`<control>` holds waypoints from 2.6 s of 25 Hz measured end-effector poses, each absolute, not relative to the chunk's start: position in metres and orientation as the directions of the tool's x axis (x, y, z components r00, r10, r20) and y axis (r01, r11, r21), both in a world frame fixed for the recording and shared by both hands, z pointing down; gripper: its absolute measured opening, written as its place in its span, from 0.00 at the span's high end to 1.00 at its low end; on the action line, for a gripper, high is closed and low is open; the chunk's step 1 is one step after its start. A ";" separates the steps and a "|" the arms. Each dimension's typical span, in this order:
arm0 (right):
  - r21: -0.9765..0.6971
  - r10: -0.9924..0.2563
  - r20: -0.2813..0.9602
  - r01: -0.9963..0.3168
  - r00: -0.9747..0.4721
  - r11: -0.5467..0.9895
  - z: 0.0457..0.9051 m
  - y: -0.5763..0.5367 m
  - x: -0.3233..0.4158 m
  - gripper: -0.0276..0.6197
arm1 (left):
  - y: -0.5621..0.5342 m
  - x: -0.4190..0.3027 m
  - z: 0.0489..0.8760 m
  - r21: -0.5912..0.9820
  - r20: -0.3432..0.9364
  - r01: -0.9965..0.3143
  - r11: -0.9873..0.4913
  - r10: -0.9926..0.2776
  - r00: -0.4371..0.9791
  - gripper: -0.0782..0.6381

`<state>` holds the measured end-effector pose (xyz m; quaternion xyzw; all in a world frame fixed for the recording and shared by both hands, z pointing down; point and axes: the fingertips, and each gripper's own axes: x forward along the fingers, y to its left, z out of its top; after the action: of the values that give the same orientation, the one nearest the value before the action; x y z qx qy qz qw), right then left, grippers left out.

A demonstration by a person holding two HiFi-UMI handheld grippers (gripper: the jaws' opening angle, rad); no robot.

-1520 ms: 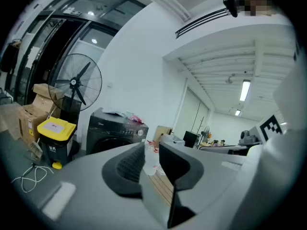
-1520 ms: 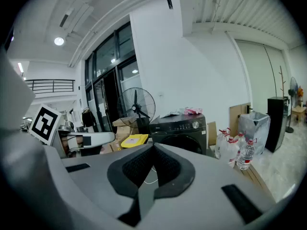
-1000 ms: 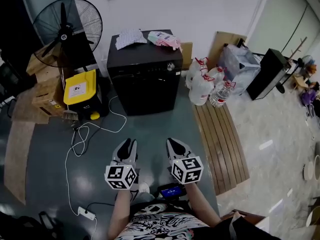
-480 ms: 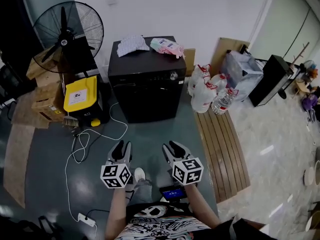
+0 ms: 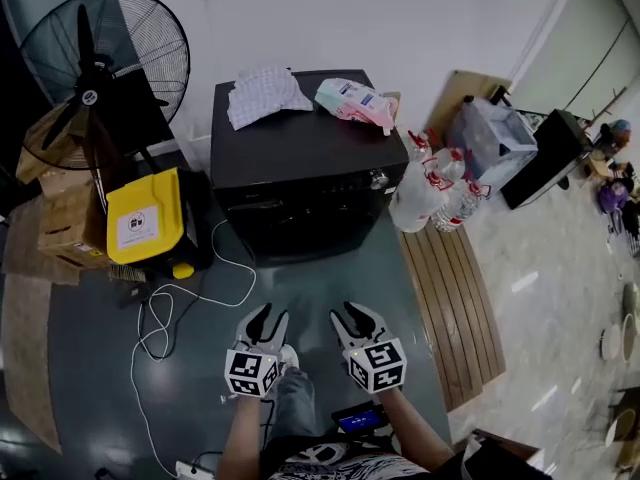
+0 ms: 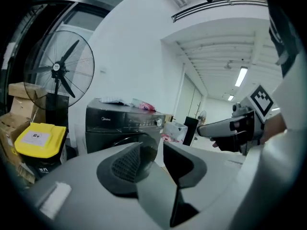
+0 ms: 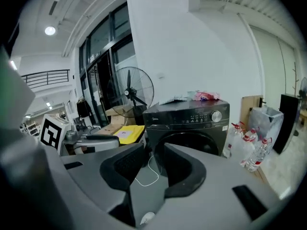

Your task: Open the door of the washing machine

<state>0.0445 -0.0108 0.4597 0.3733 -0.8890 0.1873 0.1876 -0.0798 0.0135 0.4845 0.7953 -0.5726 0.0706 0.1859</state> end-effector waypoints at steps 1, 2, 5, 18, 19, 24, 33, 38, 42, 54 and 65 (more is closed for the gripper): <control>-0.197 -0.594 0.483 -0.741 -0.643 0.642 0.467 -0.026 0.030 0.75 | -0.002 -0.091 0.494 0.206 0.340 -0.935 -0.287 -0.875 0.344 0.70; -0.203 -0.593 0.492 -0.747 -0.637 0.633 0.476 -0.042 0.016 0.75 | -0.017 -0.102 0.504 0.198 0.352 -0.934 -0.296 -0.868 0.350 0.70; -0.167 -0.579 0.535 -0.749 -0.615 0.642 0.504 -0.077 -0.020 0.74 | -0.057 -0.129 0.532 0.190 0.379 -0.930 -0.315 -0.850 0.365 0.70; -0.174 -0.578 0.599 -0.794 -0.555 0.582 0.571 -0.157 -0.062 0.73 | -0.167 -0.195 0.646 0.173 0.481 -0.927 -0.334 -0.792 0.375 0.68; -0.191 -0.577 0.600 -0.800 -0.554 0.569 0.576 -0.160 -0.061 0.73 | -0.173 -0.198 0.652 0.170 0.485 -0.927 -0.334 -0.791 0.374 0.68; -0.253 -0.574 0.605 -0.816 -0.552 0.520 0.596 -0.172 -0.058 0.72 | -0.205 -0.205 0.682 0.133 0.513 -0.926 -0.354 -0.775 0.370 0.67; -0.308 -0.563 0.617 -0.827 -0.550 0.470 0.616 -0.170 -0.053 0.72 | -0.245 -0.198 0.717 0.110 0.544 -0.890 -0.442 -0.722 0.426 0.59; -0.325 -0.545 0.621 -0.818 -0.563 0.475 0.622 -0.164 -0.048 0.74 | -0.253 -0.191 0.732 0.127 0.577 -0.867 -0.481 -0.675 0.459 0.60; -0.326 -0.545 0.633 -0.828 -0.550 0.456 0.628 -0.160 -0.038 0.75 | -0.255 -0.184 0.736 0.150 0.578 -0.842 -0.518 -0.645 0.500 0.66; -0.332 -0.562 0.624 -0.836 -0.542 0.438 0.629 -0.158 -0.025 0.78 | -0.254 -0.184 0.738 0.141 0.580 -0.867 -0.477 -0.670 0.463 0.66; -0.344 -0.545 0.641 -0.837 -0.541 0.426 0.633 -0.156 -0.021 0.78 | -0.253 -0.184 0.736 0.118 0.602 -0.880 -0.460 -0.671 0.432 0.67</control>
<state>-0.0214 -0.1557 0.6333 0.4243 -0.8143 0.3274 0.2230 -0.1839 -0.2531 0.7356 0.8188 -0.4736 0.2442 0.2136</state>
